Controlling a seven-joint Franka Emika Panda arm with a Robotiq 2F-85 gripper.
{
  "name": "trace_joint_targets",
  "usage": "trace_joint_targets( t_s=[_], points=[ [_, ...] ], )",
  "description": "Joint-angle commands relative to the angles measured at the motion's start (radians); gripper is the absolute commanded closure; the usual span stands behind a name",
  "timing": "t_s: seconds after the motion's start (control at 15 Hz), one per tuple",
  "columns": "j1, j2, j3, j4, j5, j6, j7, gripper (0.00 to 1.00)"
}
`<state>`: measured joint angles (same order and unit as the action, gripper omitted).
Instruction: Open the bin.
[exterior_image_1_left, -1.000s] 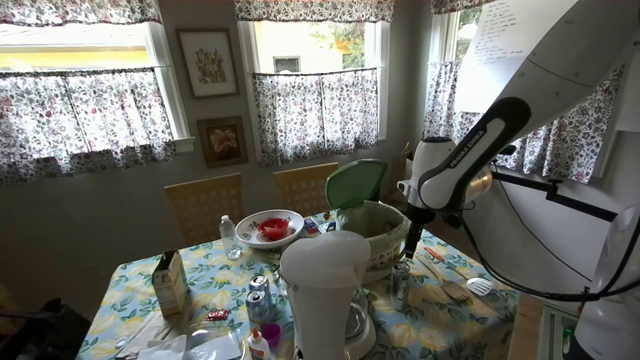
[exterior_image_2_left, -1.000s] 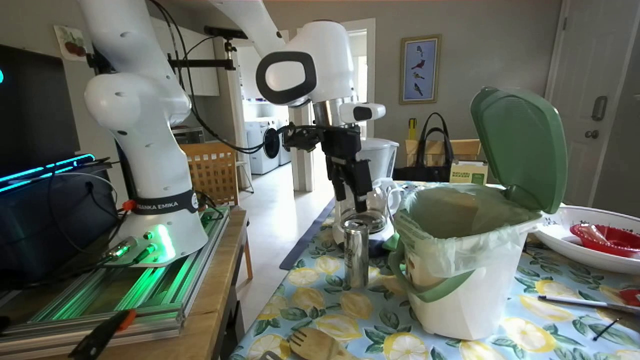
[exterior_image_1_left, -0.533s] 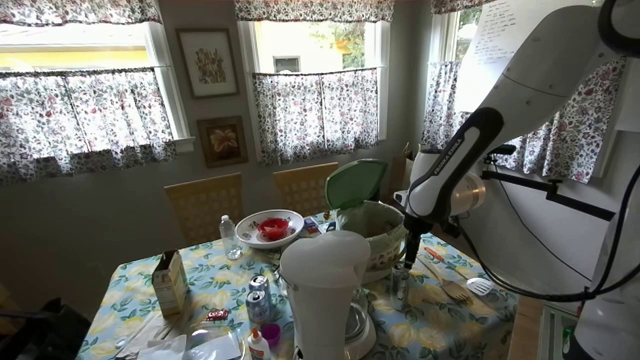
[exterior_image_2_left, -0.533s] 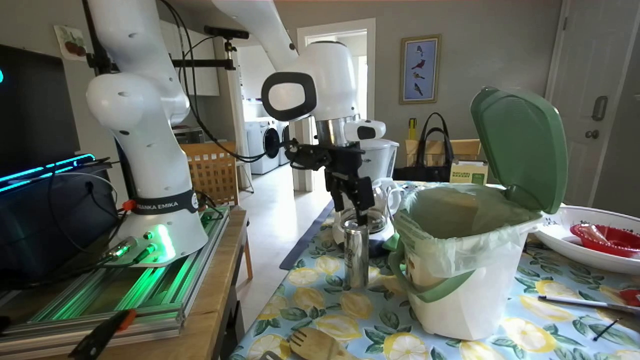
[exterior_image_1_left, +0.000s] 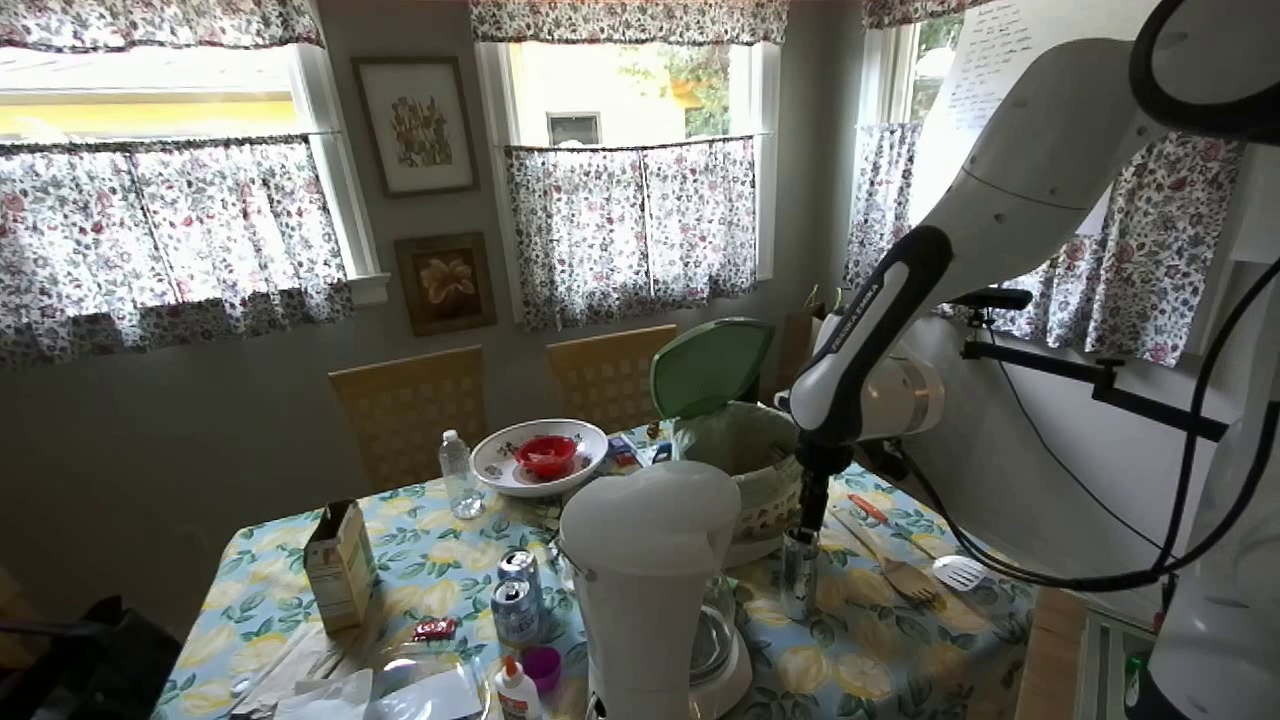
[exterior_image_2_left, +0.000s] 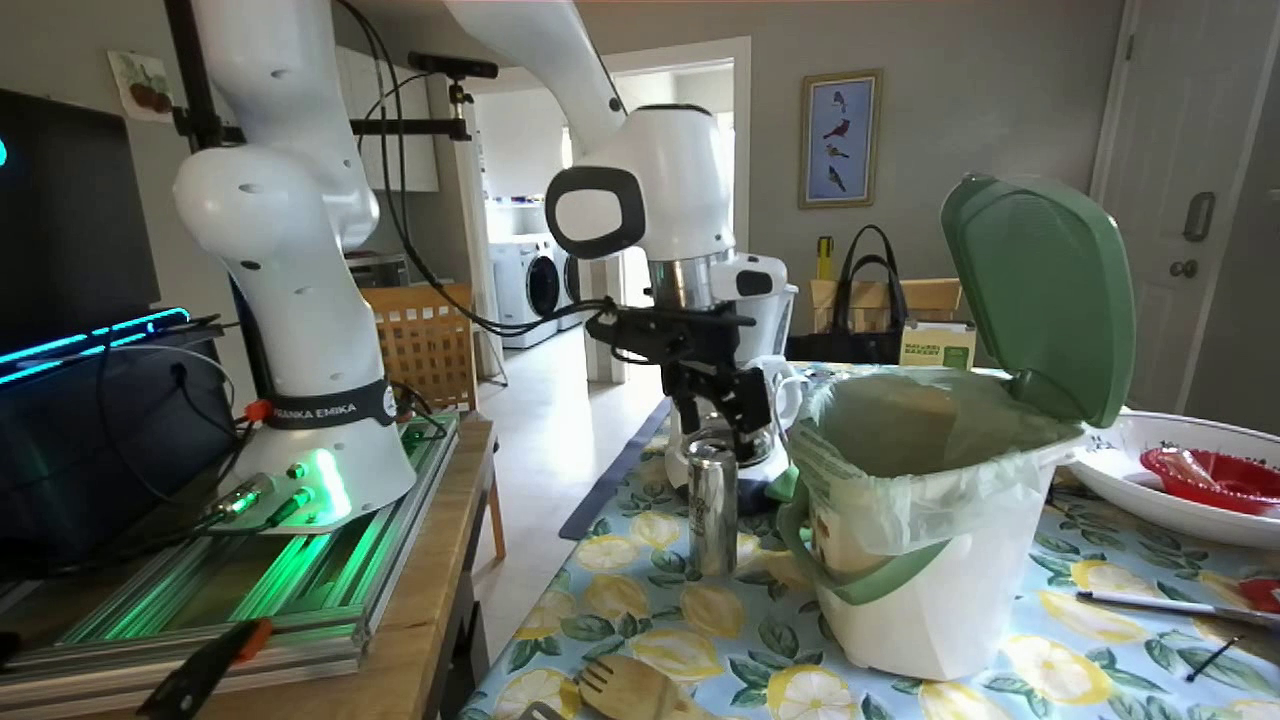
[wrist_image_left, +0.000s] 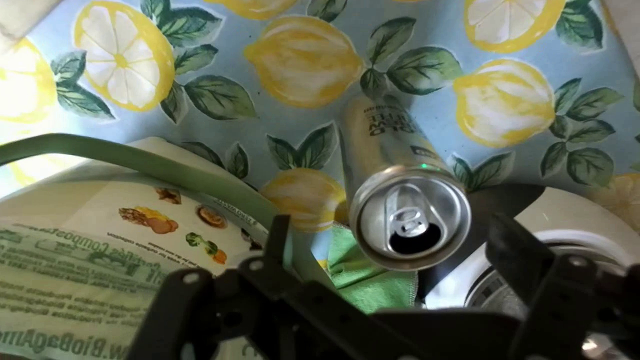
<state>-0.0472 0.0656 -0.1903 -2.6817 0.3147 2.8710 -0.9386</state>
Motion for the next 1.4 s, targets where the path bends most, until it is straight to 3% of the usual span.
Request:
trace_joint_targets(
  t_s=[0.0, 0.33, 0.4, 0.8, 0.87, 0.93, 1.33],
  points=[
    [-0.005, 0.076, 0.030, 0.056, 0.074, 0.013, -0.086, 0.00],
    [-0.010, 0.134, 0.046, 0.088, 0.068, 0.011, -0.092, 0.00],
    [-0.012, 0.141, 0.049, 0.092, 0.067, 0.006, -0.092, 0.22],
    [0.018, 0.147, 0.015, 0.097, -0.003, -0.039, -0.013, 0.62],
    [0.030, 0.140, 0.003, 0.092, -0.026, -0.045, 0.013, 0.65],
    [-0.037, 0.123, 0.062, 0.084, -0.089, -0.049, 0.064, 0.65],
    [-0.044, -0.003, 0.069, 0.049, -0.264, -0.111, 0.225, 0.70]
  ],
)
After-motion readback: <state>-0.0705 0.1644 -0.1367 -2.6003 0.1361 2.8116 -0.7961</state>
